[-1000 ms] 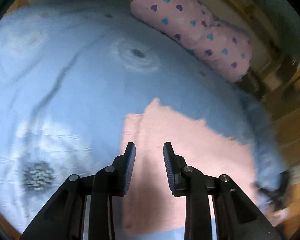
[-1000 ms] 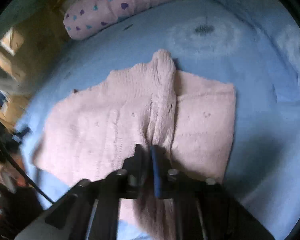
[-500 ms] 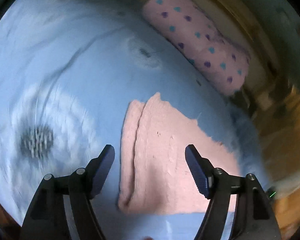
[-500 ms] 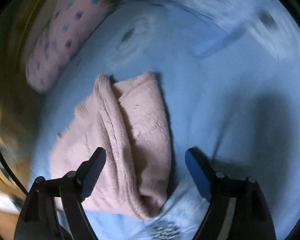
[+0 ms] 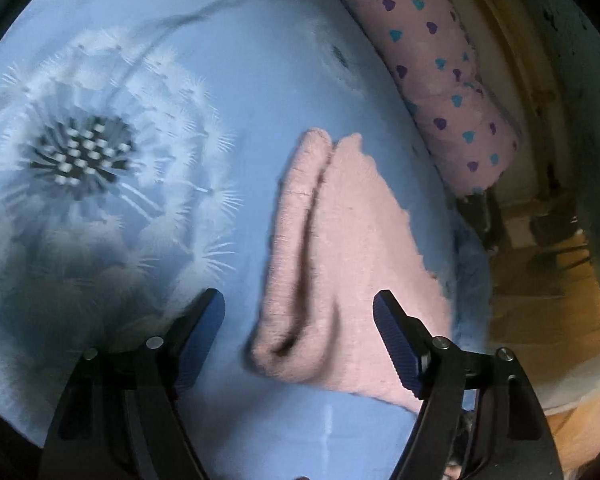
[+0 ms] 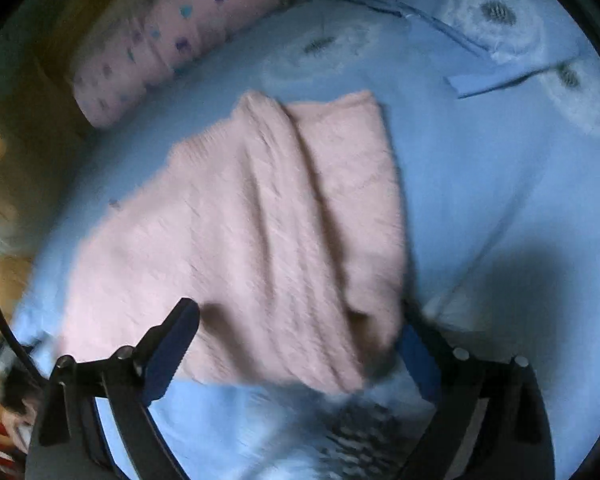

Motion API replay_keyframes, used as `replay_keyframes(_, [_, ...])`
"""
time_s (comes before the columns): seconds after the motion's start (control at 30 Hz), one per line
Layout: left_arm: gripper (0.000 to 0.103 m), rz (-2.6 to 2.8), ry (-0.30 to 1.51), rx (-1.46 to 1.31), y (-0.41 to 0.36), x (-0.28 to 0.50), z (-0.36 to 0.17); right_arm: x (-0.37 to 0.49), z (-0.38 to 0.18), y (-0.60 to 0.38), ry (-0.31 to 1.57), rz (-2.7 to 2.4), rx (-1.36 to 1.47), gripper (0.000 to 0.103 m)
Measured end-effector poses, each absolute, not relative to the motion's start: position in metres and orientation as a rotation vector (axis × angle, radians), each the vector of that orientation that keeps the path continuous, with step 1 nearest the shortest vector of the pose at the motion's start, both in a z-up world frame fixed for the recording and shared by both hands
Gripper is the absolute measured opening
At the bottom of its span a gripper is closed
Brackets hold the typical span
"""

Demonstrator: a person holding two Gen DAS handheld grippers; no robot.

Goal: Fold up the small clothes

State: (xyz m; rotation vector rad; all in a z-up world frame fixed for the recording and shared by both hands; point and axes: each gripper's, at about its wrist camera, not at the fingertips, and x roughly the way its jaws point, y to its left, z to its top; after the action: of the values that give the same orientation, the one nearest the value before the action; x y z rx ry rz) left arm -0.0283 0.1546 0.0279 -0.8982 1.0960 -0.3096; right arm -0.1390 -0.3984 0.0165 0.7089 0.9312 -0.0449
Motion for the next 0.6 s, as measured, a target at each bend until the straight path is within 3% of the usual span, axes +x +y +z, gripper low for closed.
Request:
replay_keyframes(0.1, [0.057,-0.444,1.167,-1.018,0.147,-0.018,0.017,-0.127,0.014,-0.396,0.918,-0.045,0.701,0.075])
replay_keyframes(0.17, [0.053,-0.436,1.207,-0.946,0.136,-0.012,0.013,-0.123,0.012,-0.396,0.919,-0.038,0.708,0.061])
replay_keyframes(0.23, [0.051,-0.443,1.210,-0.881,0.129,-0.010,0.015,-0.123,0.010,-0.395,0.920,-0.034,0.707,0.053])
replay_keyframes(0.3, [0.010,-0.427,1.214,-0.812,0.125,-0.010,0.016,-0.125,0.009,-0.398,0.936,-0.025,0.708,0.035])
replay_keyframes(0.33, [0.001,-0.402,1.237,-0.780,0.125,-0.010,0.012,-0.126,0.008,-0.399,0.943,-0.013,0.713,0.031])
replay_keyframes(0.47, [0.000,-0.388,1.189,-0.751,0.128,-0.017,0.020,-0.134,0.020,-0.394,0.942,0.006,0.642,0.023])
replay_keyframes(0.6, [0.000,-0.392,1.176,-0.803,0.136,-0.033,0.029,-0.151,0.045,-0.391,0.935,0.060,0.586,0.021])
